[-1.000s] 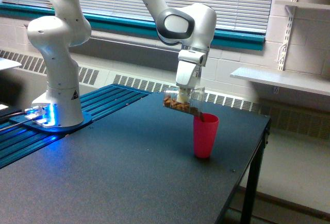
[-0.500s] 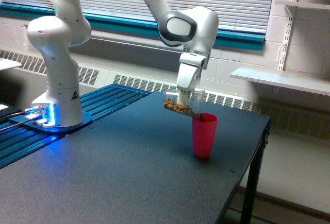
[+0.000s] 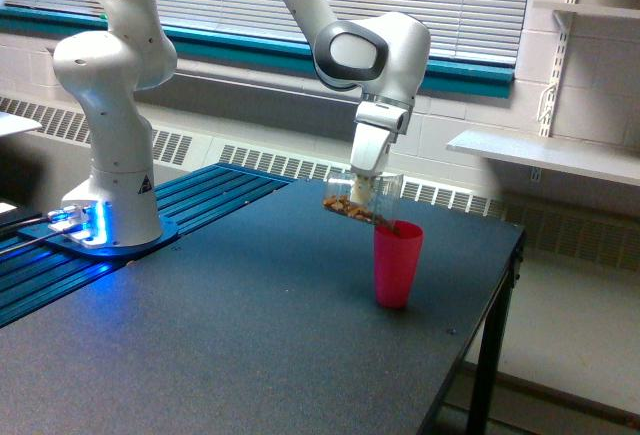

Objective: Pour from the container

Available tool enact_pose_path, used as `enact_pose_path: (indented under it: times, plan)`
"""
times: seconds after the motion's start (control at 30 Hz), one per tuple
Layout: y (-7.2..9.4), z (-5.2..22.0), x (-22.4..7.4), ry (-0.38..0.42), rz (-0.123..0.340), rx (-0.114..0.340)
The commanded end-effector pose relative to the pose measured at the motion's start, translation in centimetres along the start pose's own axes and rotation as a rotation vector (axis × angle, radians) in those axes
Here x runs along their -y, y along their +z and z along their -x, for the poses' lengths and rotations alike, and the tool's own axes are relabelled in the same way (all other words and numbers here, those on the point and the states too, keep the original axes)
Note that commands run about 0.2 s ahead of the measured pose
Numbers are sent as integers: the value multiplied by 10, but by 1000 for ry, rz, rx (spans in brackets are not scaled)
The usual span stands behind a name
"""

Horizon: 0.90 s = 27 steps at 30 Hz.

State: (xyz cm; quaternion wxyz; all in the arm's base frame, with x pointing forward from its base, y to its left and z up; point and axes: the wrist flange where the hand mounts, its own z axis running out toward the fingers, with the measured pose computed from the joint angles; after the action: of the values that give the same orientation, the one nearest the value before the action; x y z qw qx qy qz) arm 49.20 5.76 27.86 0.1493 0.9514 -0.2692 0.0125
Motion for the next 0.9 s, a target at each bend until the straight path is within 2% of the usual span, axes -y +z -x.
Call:
enact_pose_path:
  times: [0.03,0.9]
  plan:
    - [-2,0,4,-14,6,6]
    - [-5,0,8,-22,22,30]
